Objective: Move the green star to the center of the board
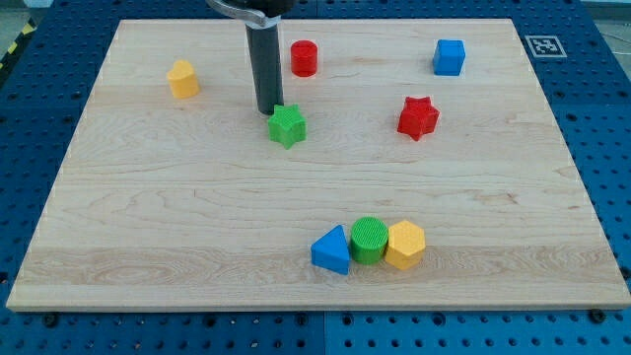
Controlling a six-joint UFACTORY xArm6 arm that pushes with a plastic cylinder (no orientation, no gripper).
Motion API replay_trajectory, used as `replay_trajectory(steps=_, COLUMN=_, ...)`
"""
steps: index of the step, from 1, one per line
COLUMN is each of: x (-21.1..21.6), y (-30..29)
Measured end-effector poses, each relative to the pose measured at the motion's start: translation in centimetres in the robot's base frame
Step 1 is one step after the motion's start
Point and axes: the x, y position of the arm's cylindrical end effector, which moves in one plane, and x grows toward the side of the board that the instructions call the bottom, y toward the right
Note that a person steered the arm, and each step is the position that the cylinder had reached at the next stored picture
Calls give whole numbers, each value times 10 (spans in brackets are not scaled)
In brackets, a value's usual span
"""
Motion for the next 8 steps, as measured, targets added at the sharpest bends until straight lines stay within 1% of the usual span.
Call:
replay_trajectory(steps=1, x=0, y=-1)
replay_trajectory(steps=2, x=0, y=-16)
replay_trajectory(steps=3, x=3, y=-14)
replay_trajectory(steps=5, x=30, y=7)
replay_trajectory(steps=8, x=38, y=15)
